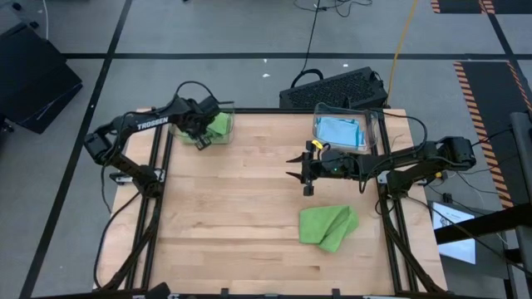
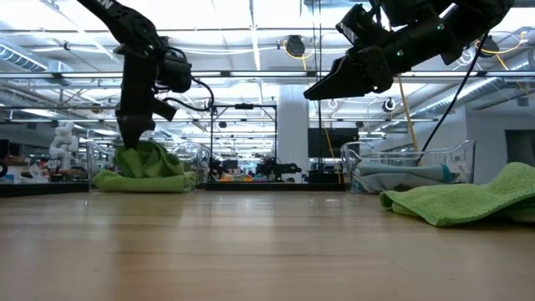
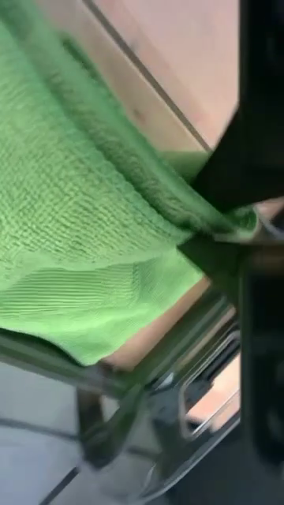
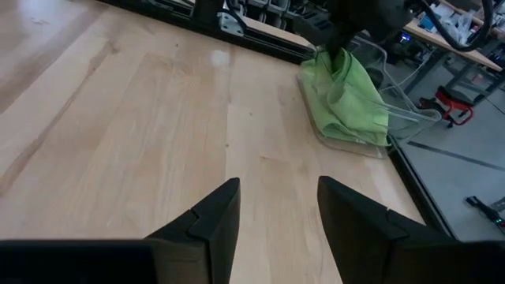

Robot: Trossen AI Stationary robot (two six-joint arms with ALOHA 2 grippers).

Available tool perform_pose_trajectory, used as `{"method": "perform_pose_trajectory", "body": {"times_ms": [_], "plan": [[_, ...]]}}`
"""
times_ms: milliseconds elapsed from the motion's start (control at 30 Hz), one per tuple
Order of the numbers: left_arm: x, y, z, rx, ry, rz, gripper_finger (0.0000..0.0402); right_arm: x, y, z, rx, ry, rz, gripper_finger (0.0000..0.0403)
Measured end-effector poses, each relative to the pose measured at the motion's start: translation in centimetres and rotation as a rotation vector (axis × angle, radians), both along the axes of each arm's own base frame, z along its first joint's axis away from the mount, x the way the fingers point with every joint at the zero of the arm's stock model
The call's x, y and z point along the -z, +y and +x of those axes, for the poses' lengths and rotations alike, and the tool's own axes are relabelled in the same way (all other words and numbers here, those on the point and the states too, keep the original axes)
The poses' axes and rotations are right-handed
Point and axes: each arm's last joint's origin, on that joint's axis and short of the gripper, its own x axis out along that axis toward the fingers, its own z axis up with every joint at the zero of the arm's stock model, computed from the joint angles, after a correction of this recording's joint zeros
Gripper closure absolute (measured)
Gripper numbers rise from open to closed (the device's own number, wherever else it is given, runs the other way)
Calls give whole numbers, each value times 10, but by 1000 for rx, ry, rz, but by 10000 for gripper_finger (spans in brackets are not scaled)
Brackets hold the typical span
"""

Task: Fold microfiber towels
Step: Put the folded green microfiber cloth into the left transparent bin

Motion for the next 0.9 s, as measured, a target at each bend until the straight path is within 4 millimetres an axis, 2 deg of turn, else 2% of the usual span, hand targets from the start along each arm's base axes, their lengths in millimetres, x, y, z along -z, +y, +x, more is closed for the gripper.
{"method": "perform_pose_trajectory", "body": {"times_ms": [67,100,300,500,633,733,900], "plan": [[0,0,1,58,35,12,384,0,0,0,0,0,-1,241],[-1,0,1,82,59,28,387,0,0,0,0,0,-1,241],[-6,0,4,274,354,201,395,0,0,0,0,0,-1,241],[-12,-1,16,386,542,373,397,-1,0,0,1,-11,-1,241],[-12,-13,24,496,594,356,398,-1,0,0,2,-11,1,241],[-9,-19,25,540,528,286,379,-1,0,0,2,-9,2,241],[-8,-24,18,545,569,210,310,-1,0,0,2,-9,2,241]]}}
